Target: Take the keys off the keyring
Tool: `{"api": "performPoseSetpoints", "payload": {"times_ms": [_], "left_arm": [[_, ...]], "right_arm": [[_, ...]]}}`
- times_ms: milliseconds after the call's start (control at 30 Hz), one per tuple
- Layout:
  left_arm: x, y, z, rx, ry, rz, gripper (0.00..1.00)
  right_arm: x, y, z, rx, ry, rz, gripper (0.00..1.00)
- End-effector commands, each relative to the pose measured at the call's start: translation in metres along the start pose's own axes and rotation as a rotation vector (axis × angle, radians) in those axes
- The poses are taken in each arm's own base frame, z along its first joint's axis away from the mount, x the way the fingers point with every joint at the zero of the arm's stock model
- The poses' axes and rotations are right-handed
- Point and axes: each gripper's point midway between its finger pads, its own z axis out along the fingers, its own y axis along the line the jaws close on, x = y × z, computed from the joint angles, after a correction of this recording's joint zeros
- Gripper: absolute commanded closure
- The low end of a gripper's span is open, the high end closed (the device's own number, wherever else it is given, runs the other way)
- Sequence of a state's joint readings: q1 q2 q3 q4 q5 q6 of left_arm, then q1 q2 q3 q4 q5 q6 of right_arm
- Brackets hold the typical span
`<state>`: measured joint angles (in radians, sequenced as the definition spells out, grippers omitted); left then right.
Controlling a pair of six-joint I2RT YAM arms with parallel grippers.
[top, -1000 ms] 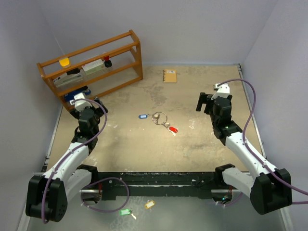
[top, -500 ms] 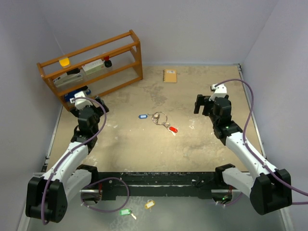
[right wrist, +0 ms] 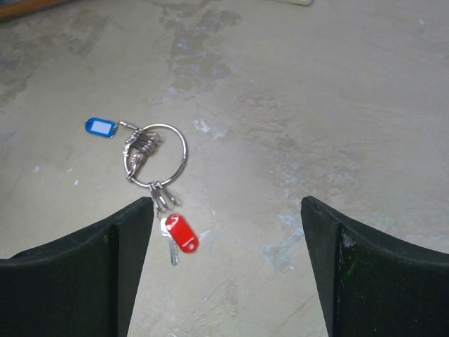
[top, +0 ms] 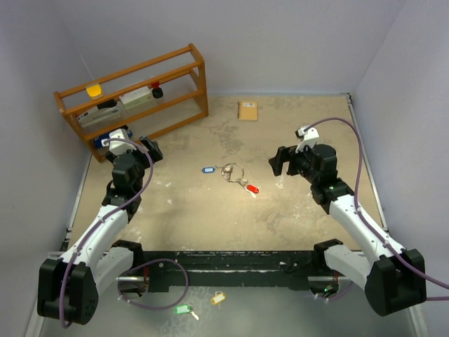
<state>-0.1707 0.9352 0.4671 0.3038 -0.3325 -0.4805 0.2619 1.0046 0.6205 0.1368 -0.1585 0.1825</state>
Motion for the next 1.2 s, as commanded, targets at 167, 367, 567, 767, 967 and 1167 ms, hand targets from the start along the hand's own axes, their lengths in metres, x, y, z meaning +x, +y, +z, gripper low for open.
{"api": "performPoseSetpoints", "payload": {"times_ms": [167,367,567,767,967,1167], "left_arm": [[-0.022,-0.051,-0.001,0.216,-0.013,-0.100,0.17],[-0.029,-0.061,-0.005,0.276,-0.027,-0.070,0.57],[-0.043,-0.061,-0.013,0.283,-0.089,-0.131,0.86],[-0.045,-0.077,-0.015,0.354,-0.058,-0.133,0.84],[-0.039,-0.093,-0.017,0.440,-0.021,-0.134,0.76],[-0.047,-0.099,-0.028,0.490,-0.048,-0.141,0.74]], "right_arm": [[0.004,0.048,-0.005,-0.249,-0.024,0.013,0.51],[0.018,0.064,0.000,-0.340,0.015,0.048,0.89],[0.019,0.083,-0.003,-0.452,0.014,0.042,0.18],[-0.006,0.075,-0.007,-0.369,-0.116,0.128,0.00],[-0.018,0.087,-0.008,-0.435,-0.193,0.391,0.01],[-0.004,0.095,0.015,-0.469,-0.028,0.364,0.14]]}}
